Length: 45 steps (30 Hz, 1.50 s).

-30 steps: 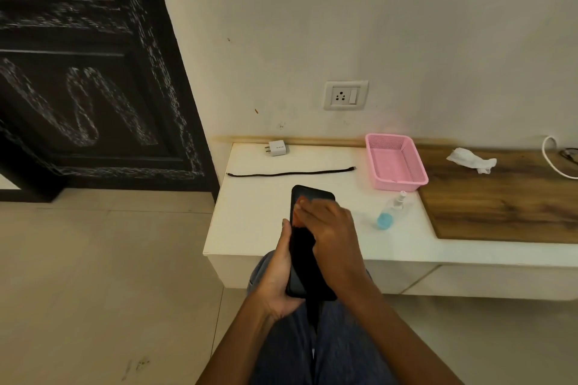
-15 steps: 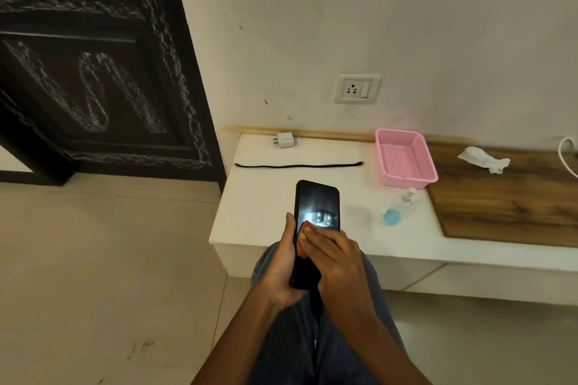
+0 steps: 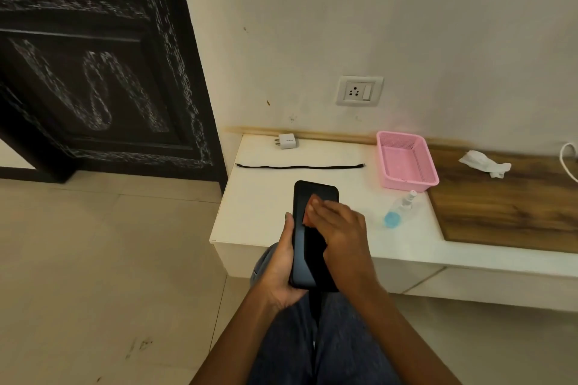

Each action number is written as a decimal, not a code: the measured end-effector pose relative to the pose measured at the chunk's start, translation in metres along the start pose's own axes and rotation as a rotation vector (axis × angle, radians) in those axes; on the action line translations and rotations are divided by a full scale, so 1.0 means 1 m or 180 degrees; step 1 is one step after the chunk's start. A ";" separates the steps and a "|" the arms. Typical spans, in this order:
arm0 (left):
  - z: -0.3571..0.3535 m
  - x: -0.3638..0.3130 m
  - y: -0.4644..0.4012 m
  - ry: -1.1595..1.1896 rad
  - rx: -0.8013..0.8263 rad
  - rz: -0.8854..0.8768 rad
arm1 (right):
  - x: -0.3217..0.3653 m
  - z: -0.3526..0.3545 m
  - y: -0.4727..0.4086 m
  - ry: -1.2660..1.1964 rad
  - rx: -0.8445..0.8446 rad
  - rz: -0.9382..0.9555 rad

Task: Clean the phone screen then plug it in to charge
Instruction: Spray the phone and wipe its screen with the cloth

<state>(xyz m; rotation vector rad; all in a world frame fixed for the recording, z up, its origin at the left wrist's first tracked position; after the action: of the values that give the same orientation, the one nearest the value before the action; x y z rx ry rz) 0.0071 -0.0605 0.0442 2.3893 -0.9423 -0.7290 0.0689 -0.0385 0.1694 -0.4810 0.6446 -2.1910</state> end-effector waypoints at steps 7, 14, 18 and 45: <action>-0.002 0.001 -0.001 0.0020 0.0067 0.0042 | 0.001 -0.008 0.025 -0.0007 0.0185 0.0044; -0.009 -0.003 0.004 -0.0045 0.0052 -0.0072 | -0.031 0.003 -0.016 0.0173 0.0346 -0.0287; 0.002 -0.005 0.004 -0.0121 -0.0002 -0.0126 | -0.017 0.005 -0.001 0.0181 0.0270 -0.0301; 0.006 -0.011 0.006 -0.0081 0.0025 -0.0191 | -0.014 0.003 0.018 -0.0275 -0.0111 -0.0301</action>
<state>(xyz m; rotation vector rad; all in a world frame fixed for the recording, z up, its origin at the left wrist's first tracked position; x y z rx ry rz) -0.0067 -0.0584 0.0465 2.4298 -0.8885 -0.7812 0.0893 -0.0388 0.1599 -0.6324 0.6255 -2.2371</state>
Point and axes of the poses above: each hand's wrist, its own y-axis away from the middle knuckle, its own z-axis out of the back of the hand, x = y × z, the point moved 7 cm from there along -y, towards the middle knuckle, and after that the axes turned 15 degrees about z, right-handed, at the moved point
